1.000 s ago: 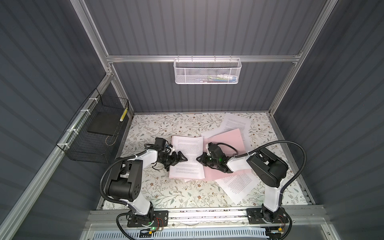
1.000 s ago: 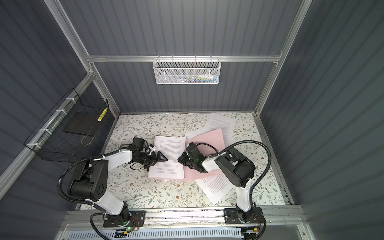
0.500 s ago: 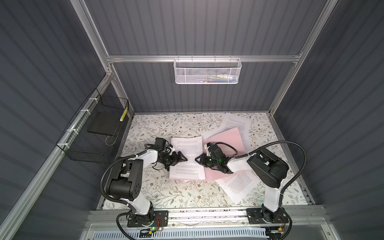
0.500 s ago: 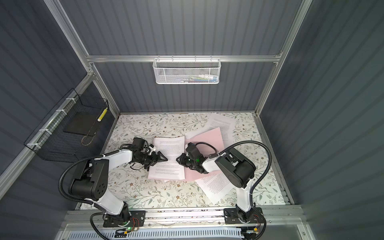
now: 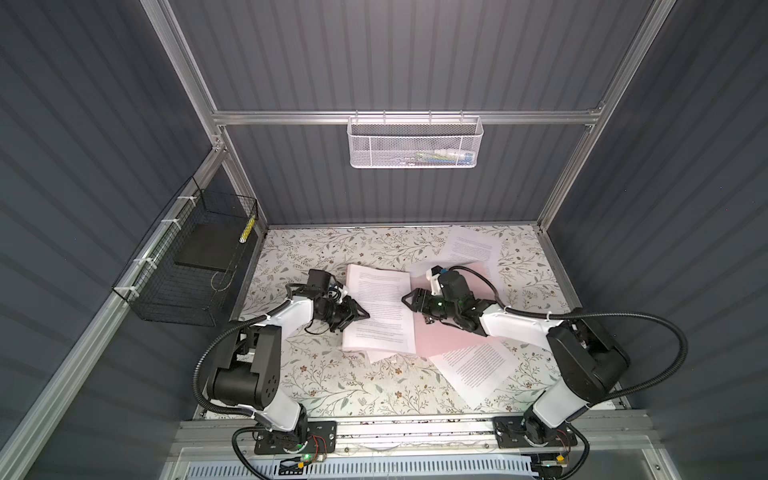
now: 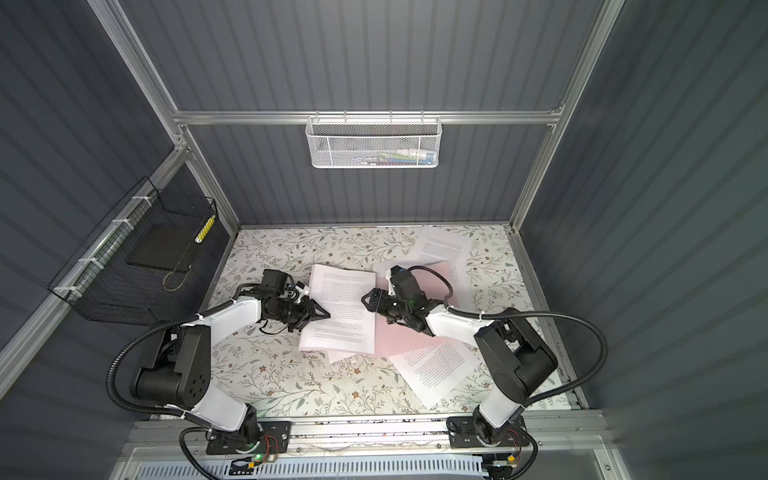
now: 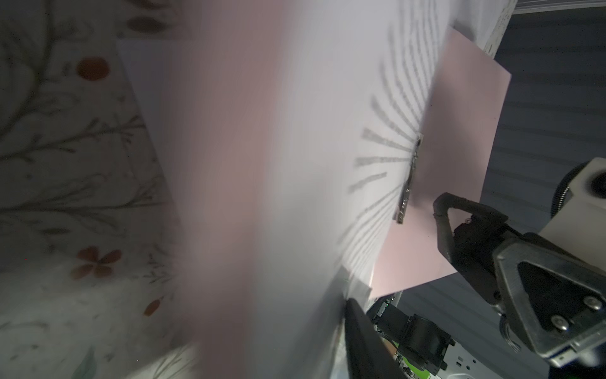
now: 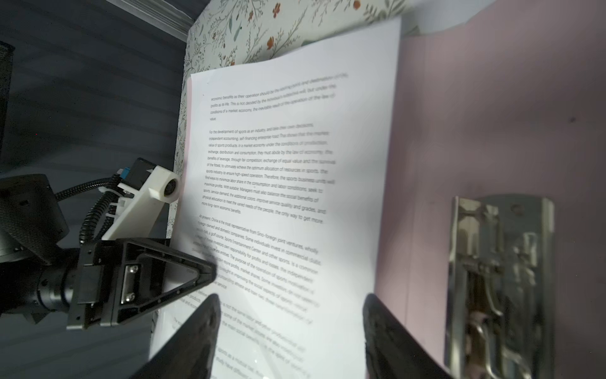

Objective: Put the files into the folder

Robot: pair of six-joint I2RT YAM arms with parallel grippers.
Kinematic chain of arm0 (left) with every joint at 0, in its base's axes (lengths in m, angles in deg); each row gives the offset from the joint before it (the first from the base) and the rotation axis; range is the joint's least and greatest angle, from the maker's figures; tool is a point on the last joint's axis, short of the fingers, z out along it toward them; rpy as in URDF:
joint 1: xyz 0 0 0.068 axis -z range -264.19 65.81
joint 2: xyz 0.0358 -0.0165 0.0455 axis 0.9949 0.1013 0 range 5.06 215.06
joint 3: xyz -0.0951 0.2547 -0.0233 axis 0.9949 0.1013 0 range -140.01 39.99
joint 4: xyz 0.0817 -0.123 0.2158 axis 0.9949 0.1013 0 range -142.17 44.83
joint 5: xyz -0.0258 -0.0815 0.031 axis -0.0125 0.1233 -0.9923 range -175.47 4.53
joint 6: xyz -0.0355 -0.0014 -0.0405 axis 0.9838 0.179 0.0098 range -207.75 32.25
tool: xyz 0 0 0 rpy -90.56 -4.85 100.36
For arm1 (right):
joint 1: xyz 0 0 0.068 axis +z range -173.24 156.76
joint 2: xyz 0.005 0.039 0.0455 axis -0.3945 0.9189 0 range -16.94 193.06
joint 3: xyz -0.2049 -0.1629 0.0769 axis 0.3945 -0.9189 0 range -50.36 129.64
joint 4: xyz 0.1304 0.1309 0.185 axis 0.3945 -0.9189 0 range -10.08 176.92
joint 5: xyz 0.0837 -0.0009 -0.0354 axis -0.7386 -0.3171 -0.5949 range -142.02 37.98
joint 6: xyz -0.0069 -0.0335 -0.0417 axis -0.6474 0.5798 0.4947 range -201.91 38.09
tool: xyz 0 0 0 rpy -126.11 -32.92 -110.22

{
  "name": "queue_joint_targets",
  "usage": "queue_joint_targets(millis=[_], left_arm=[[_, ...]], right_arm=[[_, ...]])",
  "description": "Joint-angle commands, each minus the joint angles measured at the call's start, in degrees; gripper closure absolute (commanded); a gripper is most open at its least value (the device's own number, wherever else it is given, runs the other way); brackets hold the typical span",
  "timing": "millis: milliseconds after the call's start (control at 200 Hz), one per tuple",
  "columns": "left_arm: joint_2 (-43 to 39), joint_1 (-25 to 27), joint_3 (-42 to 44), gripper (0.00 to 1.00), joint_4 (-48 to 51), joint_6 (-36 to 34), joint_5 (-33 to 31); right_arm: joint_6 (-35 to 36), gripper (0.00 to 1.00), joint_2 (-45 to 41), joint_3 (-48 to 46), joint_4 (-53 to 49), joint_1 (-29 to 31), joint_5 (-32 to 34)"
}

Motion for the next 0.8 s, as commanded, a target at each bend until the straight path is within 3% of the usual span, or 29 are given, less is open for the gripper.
queue_joint_targets(millis=[0,195,295,375,475,650,795], left_arm=[[-3.1,0.4,-3.3,0.65,1.2,2.5,0.0],[-3.9,0.3,-7.0,0.73,6.4,-0.4,-6.3],[-2.4,0.2,-6.6,0.73,4.2,0.2,-3.2],[-2.3,0.2,-5.8,0.73,1.7,1.1,-1.4],[-1.5,0.2,-5.5,0.69,0.4,1.5,0.0],[0.6,0.2,-6.3,0.73,-0.4,1.3,0.9],[0.8,0.2,-6.9,0.88,-0.5,1.8,0.6]], right_arm=[[5.6,0.28,-5.0,-0.7,-9.1,-3.9,1.2],[12.3,0.17,-13.4,-0.3,-16.1,-9.9,1.4],[14.3,0.12,-15.6,0.5,-18.5,-12.1,0.0],[15.0,0.01,-18.2,-0.4,-19.4,-14.1,1.7],[15.0,0.01,-19.6,-2.0,-20.8,-19.3,0.5],[16.5,0.01,-22.1,-4.7,-21.7,-25.9,-2.3],[16.6,0.01,-22.8,-6.5,-20.7,-27.8,-3.1]])
